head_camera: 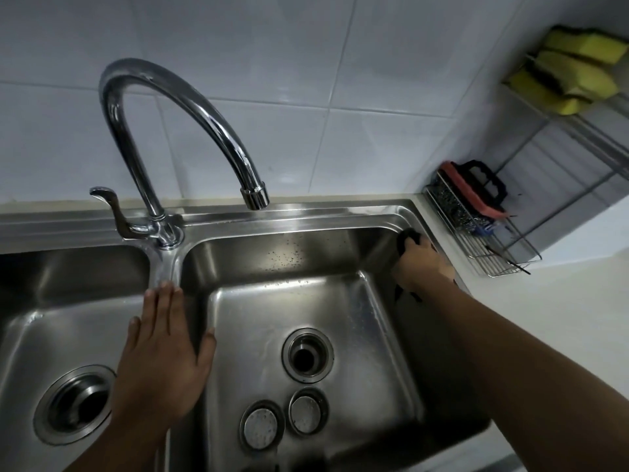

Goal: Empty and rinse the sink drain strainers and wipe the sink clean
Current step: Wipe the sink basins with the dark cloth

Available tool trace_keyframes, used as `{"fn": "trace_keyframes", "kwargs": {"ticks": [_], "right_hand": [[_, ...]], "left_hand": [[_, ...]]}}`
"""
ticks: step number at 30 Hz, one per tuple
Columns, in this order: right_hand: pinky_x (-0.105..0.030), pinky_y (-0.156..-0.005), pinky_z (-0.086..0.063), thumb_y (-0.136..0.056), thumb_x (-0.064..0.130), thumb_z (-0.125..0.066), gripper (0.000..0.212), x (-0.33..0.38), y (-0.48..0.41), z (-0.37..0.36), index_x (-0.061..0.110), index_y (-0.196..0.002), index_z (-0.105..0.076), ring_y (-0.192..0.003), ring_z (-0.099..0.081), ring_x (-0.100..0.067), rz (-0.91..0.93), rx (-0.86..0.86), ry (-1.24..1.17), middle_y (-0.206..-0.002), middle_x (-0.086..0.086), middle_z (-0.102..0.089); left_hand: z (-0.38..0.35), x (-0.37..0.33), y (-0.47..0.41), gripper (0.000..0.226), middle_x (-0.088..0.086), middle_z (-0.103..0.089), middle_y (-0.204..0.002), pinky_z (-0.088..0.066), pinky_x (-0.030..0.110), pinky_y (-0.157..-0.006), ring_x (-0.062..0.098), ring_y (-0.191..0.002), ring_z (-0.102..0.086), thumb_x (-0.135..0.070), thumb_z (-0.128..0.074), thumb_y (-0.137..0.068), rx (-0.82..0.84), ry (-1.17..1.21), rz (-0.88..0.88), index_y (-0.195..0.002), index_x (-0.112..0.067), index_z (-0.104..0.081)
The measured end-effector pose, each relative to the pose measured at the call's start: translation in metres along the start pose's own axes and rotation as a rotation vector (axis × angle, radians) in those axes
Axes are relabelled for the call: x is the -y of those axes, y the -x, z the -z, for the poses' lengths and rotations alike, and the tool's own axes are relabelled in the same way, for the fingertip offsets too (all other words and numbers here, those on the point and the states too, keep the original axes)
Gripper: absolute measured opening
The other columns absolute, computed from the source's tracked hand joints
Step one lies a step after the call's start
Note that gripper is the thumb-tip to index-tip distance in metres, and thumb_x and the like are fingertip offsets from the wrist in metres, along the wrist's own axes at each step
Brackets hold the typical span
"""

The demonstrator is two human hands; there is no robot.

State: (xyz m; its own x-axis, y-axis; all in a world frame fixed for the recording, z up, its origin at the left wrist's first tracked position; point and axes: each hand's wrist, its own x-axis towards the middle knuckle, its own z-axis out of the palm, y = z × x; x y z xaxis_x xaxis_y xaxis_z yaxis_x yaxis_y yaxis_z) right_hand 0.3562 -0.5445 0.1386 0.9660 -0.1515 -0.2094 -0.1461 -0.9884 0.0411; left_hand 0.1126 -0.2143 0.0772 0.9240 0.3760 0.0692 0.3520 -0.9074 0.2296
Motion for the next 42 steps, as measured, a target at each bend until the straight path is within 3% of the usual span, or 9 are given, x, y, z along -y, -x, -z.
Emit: {"fn": "trace_keyframes", "kwargs": {"ticks": [7, 13, 17, 28, 32, 34, 42], "right_hand": [[-0.043, -0.076, -0.038, -0.090, 0.022, -0.044, 0.067, -0.030, 0.030, -0.024, 0.029, -0.153, -0.026, -0.118, -0.058, -0.037, -0.020, -0.027, -0.016, -0.165, 0.001, -0.010], [-0.050, -0.088, -0.048, -0.091, 0.016, -0.048, 0.064, -0.021, 0.028, -0.014, 0.025, -0.152, -0.032, -0.121, -0.055, -0.041, -0.027, -0.020, -0.032, -0.162, -0.004, -0.016], [-0.053, -0.098, -0.049, -0.092, 0.011, -0.050, 0.065, -0.007, 0.017, -0.006, 0.021, -0.153, -0.032, -0.131, -0.047, -0.041, -0.020, 0.033, -0.050, -0.165, -0.005, -0.012], [-0.050, -0.095, -0.045, -0.093, 0.014, -0.047, 0.069, -0.021, 0.042, -0.014, 0.025, -0.157, -0.023, -0.130, -0.049, -0.041, -0.044, 0.036, -0.049, -0.167, 0.002, -0.001], [-0.049, -0.095, -0.045, -0.093, 0.014, -0.049, 0.071, -0.034, 0.058, -0.019, 0.026, -0.157, -0.022, -0.129, -0.050, -0.040, -0.052, 0.044, -0.050, -0.167, 0.004, 0.000], [-0.048, -0.092, -0.045, -0.093, 0.013, -0.049, 0.071, -0.039, 0.066, -0.021, 0.026, -0.157, -0.021, -0.127, -0.052, -0.040, -0.069, 0.051, -0.052, -0.168, 0.003, 0.002], [-0.052, -0.096, -0.045, -0.094, 0.015, -0.047, 0.070, -0.050, 0.093, -0.028, 0.026, -0.158, -0.020, -0.127, -0.052, -0.043, -0.095, 0.044, -0.072, -0.168, -0.001, 0.001]], "left_hand": [[0.004, 0.001, 0.000, 0.088, 0.016, -0.016, -0.164, -0.025, 0.053, -0.118, 0.031, -0.153, -0.011, -0.057, -0.024, -0.089, 0.010, 0.006, -0.007, -0.155, 0.000, -0.021], [0.000, 0.001, 0.001, 0.081, 0.009, -0.001, -0.167, -0.016, 0.048, -0.123, 0.024, -0.154, 0.003, -0.056, -0.026, -0.096, 0.025, 0.015, 0.006, -0.158, -0.006, -0.009], [-0.003, 0.003, 0.001, 0.082, 0.012, -0.007, -0.166, -0.015, 0.047, -0.122, 0.026, -0.154, -0.001, -0.057, -0.023, -0.094, -0.003, 0.005, 0.002, -0.157, -0.006, -0.013], [-0.002, 0.002, 0.003, 0.080, 0.020, -0.011, -0.164, -0.012, 0.048, -0.122, 0.034, -0.153, -0.005, -0.053, -0.022, -0.093, -0.008, -0.108, -0.052, -0.155, -0.004, -0.020], [0.002, -0.005, 0.002, 0.076, 0.029, -0.006, -0.162, -0.008, 0.051, -0.122, 0.043, -0.151, -0.003, -0.047, -0.038, -0.095, 0.030, -0.174, -0.077, -0.154, 0.000, -0.025], [0.003, -0.006, 0.001, 0.078, 0.029, -0.004, -0.162, -0.007, 0.051, -0.122, 0.044, -0.151, -0.001, -0.046, -0.045, -0.095, 0.051, -0.186, -0.072, -0.155, -0.001, -0.023], [0.006, -0.004, 0.009, 0.080, 0.024, 0.013, -0.163, 0.004, 0.046, -0.122, 0.040, -0.151, 0.012, -0.050, -0.035, -0.097, 0.113, -0.199, -0.073, -0.157, -0.006, -0.008]]}}
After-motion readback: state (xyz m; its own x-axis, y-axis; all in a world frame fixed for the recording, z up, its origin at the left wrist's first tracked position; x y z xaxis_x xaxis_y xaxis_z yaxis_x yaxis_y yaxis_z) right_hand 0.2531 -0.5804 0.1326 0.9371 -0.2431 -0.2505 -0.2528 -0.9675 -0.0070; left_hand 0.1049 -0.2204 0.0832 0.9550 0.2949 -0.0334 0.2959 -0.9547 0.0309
